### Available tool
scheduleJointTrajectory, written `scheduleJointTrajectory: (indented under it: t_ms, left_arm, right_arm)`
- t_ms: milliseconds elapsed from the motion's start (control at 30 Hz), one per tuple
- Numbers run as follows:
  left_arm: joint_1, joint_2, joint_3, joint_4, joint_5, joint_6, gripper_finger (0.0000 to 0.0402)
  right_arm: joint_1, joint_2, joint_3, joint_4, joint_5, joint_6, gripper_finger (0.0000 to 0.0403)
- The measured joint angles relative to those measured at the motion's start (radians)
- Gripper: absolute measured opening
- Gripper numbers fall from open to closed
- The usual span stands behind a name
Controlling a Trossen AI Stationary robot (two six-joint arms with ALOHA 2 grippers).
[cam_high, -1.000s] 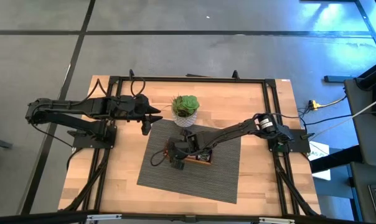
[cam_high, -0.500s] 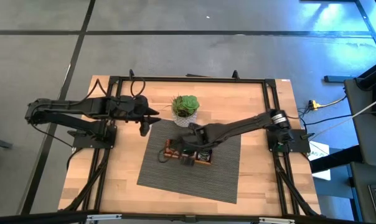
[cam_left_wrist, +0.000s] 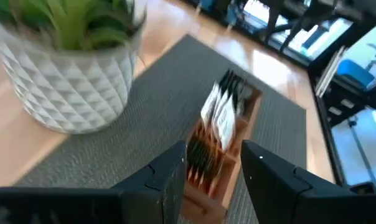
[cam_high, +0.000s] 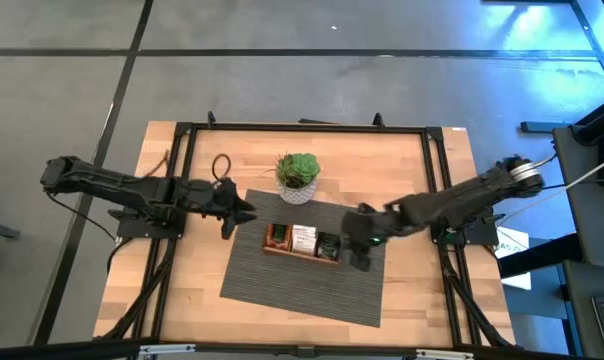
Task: Pick & Place Tea
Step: Return to Home Position
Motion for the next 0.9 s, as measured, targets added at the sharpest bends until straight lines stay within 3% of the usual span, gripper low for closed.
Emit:
scheduleJointTrajectory:
  t_ms: [167,400,567,700,800,900]
  left_arm:
    - [-0.035,0.119,-0.09,0.112,-0.038,-0.063,0.0148]
    - [-0.048,0.331,-0.105,0.101,-0.091,-0.095,0.0148]
    - [-0.058,0.507,-0.105,0.086,-0.093,-0.166,0.0148]
    - [-0.114,0.621,-0.091,0.133,-0.155,-0.251,0.0148]
    - [-0.172,0.644,-0.085,0.157,-0.207,-0.296,0.0148]
    - [-0.227,0.628,-0.069,0.15,-0.183,-0.329,0.0148]
  right_arm:
    - [0.024,-0.109,-0.245,0.052,-0.001,0.123,0.0113]
    - [0.024,-0.117,-0.469,0.172,0.029,0.188,0.0113]
    - [0.019,-0.117,-0.572,0.177,0.111,0.178,0.0113]
    - [0.02,-0.123,-0.627,0.196,0.169,0.163,0.0113]
    - [0.021,-0.124,-0.641,0.203,0.202,0.184,0.0113]
    - [0.02,-0.122,-0.639,0.197,0.23,0.187,0.0113]
